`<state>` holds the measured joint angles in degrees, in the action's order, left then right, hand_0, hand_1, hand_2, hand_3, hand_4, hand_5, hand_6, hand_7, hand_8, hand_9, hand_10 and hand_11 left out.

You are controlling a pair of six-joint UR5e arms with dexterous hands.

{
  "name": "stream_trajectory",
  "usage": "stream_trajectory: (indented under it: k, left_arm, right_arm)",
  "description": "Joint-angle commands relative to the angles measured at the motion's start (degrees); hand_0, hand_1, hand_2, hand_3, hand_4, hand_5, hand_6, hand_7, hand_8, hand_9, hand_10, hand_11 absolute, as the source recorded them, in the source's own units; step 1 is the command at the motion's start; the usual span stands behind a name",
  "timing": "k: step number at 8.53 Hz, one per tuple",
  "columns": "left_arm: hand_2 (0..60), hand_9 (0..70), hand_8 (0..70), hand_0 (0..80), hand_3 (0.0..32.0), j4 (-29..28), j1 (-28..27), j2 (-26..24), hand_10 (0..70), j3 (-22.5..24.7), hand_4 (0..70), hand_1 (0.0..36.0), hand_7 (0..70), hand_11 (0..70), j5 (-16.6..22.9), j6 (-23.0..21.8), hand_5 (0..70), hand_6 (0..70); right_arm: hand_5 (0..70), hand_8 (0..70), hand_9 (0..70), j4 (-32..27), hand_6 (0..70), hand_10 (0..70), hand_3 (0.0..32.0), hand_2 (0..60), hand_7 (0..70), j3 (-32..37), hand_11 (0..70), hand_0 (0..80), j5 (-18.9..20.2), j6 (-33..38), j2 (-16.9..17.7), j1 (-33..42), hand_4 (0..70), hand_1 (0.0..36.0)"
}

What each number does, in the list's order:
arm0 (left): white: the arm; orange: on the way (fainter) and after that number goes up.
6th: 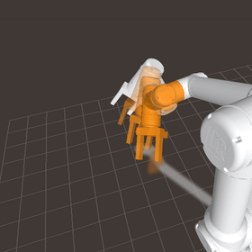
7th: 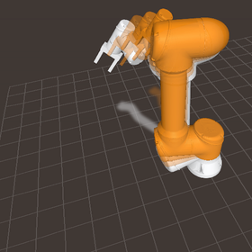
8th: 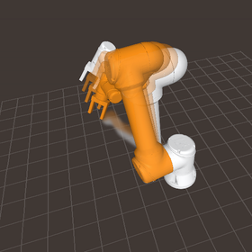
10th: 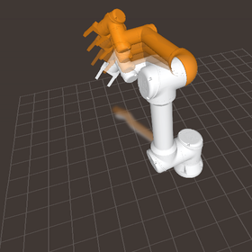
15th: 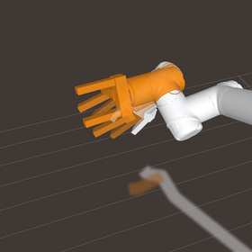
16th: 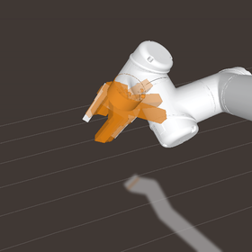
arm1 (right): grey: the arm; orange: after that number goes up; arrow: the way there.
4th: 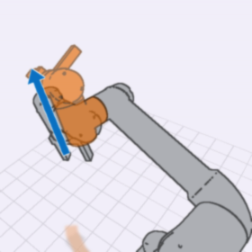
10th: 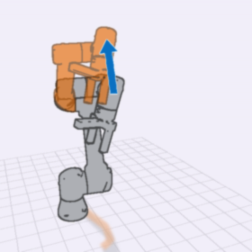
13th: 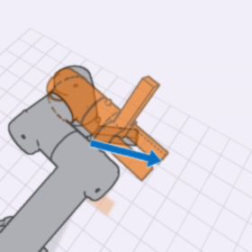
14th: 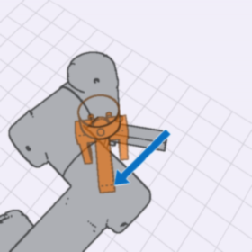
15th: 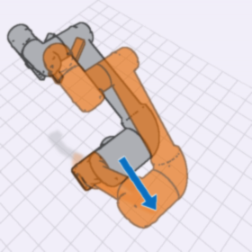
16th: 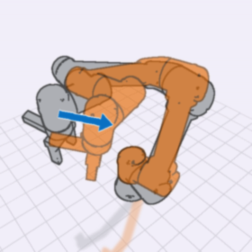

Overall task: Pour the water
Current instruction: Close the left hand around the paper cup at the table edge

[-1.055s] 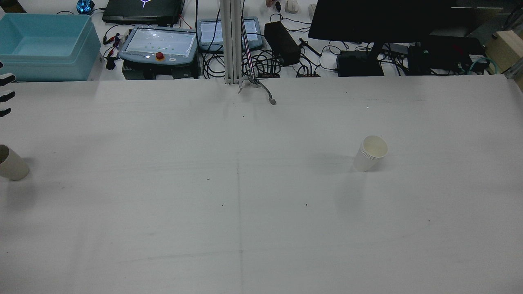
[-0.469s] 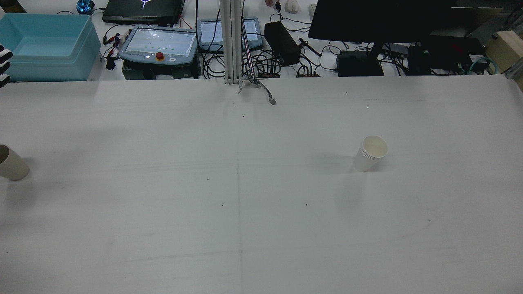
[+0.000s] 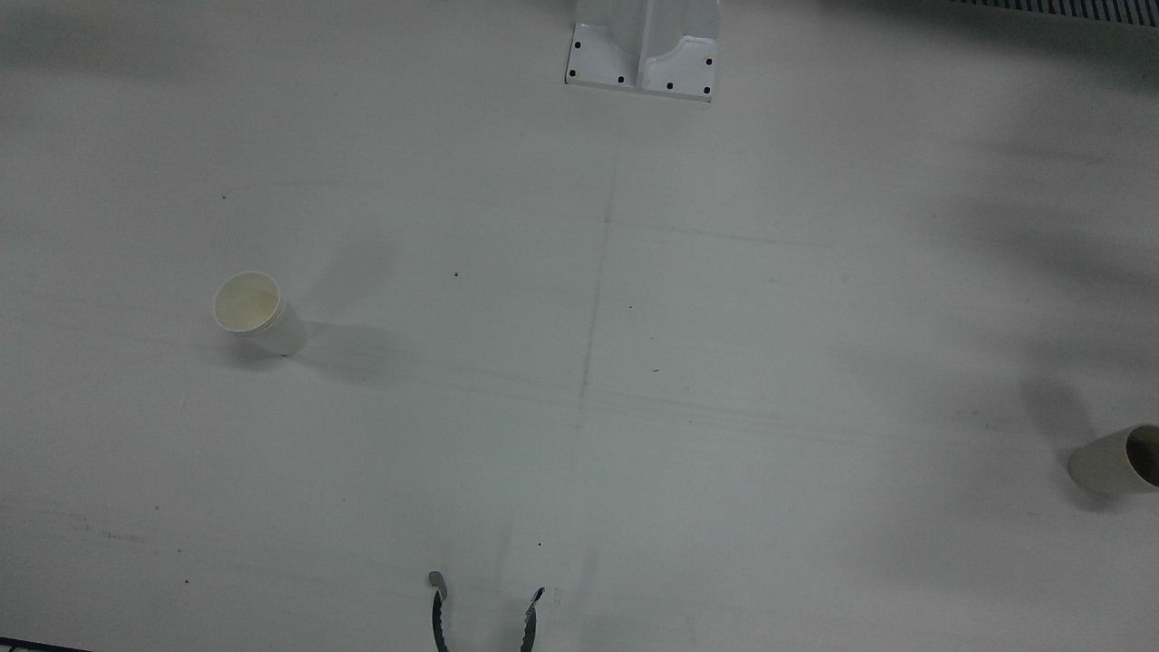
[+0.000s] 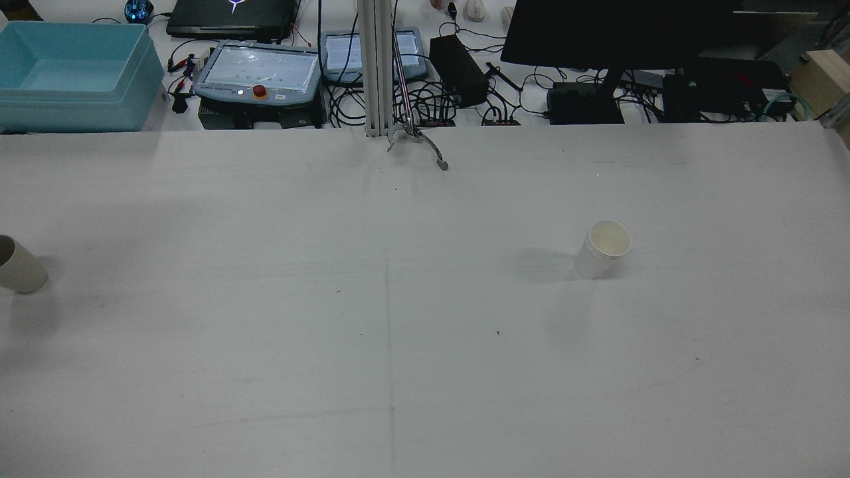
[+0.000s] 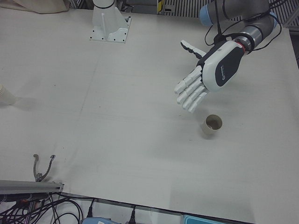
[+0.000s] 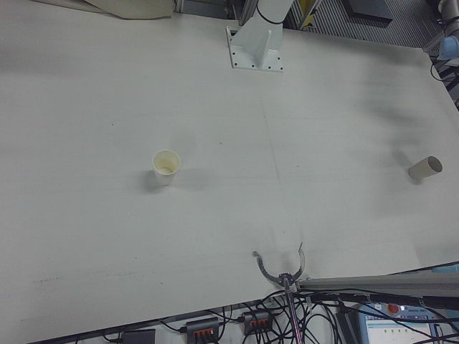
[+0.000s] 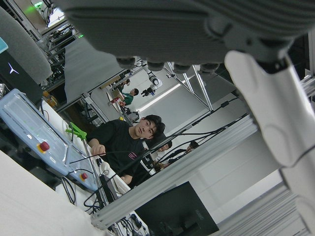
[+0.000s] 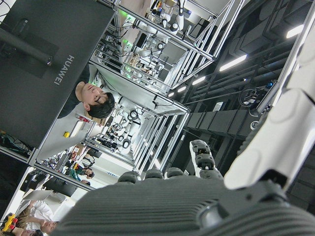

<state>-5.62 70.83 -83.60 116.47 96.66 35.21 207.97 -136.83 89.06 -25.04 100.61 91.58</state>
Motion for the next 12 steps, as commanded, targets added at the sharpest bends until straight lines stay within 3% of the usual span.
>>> stream_trajectory:
  k: [1, 3, 4, 5, 7, 8, 10, 12]
  left_arm:
    - [0.0, 0.0, 0.2, 46.9, 2.0, -13.05, -2.45, -1.74, 0.0, -21.03, 3.9, 8.2, 2.6, 0.0, -6.57, -0.38, 4.3, 0.0]
    - [0.0, 0.0, 0.2, 46.9, 2.0, -20.18, -2.27, -2.36, 0.0, -32.03, 2.1, 9.4, 1.8, 0.0, -6.75, -3.03, 3.3, 0.0]
    - [0.0, 0.2, 0.5, 46.6, 1.6, -27.27, -2.36, -2.71, 0.0, -40.88, 2.4, 9.1, 2.7, 0.0, -6.75, -3.39, 3.8, 0.0]
    - [0.0, 0.6, 0.5, 46.2, 1.2, -31.60, -2.36, -3.58, 0.0, -46.71, 2.6, 8.5, 3.4, 0.0, -6.75, -3.13, 4.0, 0.0]
    - [0.0, 0.0, 0.0, 46.6, 0.6, -32.17, -2.45, -3.68, 0.0, -46.95, 3.7, 8.3, 3.4, 0.0, -6.49, -2.78, 4.1, 0.0]
    - [0.0, 0.0, 0.0, 46.2, 0.2, -34.87, -2.45, -3.85, 0.0, -47.99, 4.0, 8.2, 3.9, 0.0, -6.49, 1.75, 4.6, 0.0]
    - [0.0, 0.0, 0.0, 47.1, 1.4, -35.25, -2.97, -5.16, 0.0, -49.14, 3.6, 9.2, 3.4, 0.0, -6.31, 3.29, 4.4, 0.0]
    - [0.0, 0.0, 0.0, 47.2, 1.0, -34.90, -3.67, -6.57, 0.0, -51.15, 3.7, 9.5, 4.0, 0.0, -6.05, 3.82, 4.4, 0.0]
  right_arm:
    - [9.2, 0.0, 0.0, -0.29, 0.0, 0.0, 0.0, 10.0, 0.0, 0.77, 0.0, 41.1, 0.24, -1.85, -0.16, -0.17, 0.0, 9.9]
    - [11.5, 0.0, 0.0, -0.63, 0.0, 0.0, 0.0, 10.9, 0.0, 4.36, 0.0, 41.6, -0.38, -1.86, -1.03, -1.30, 2.0, 10.1]
    - [12.1, 0.0, 0.0, -0.64, 0.0, 0.0, 0.0, 11.3, 0.0, 5.68, 0.0, 41.6, -0.46, -2.55, -2.95, -2.01, 2.7, 10.0]
    - [12.8, 0.0, 0.0, -0.64, 0.0, 0.0, 0.0, 11.6, 0.0, 8.22, 0.0, 41.7, -1.68, -2.73, -4.10, -2.02, 3.5, 10.1]
    - [13.9, 0.0, 0.0, -0.90, 0.0, 0.0, 0.0, 12.0, 1.6, 11.21, 0.0, 41.9, -5.37, -2.65, -4.72, -4.90, 4.4, 10.1]
    - [13.5, 0.0, 0.0, -0.90, 0.0, 0.0, 0.0, 12.0, 1.3, 12.54, 0.0, 41.8, -6.87, -2.65, -6.03, -6.22, 4.5, 10.1]
    - [12.9, 0.0, 0.0, -0.90, 0.0, 0.0, 0.0, 12.2, 0.6, 14.91, 0.0, 41.5, -6.97, -2.65, -8.41, -7.02, 4.0, 10.0]
    - [13.2, 0.0, 0.0, -0.81, 0.0, 0.0, 0.0, 12.2, 0.9, 14.75, 0.0, 41.7, -6.88, -2.30, -8.42, -7.11, 4.1, 10.1]
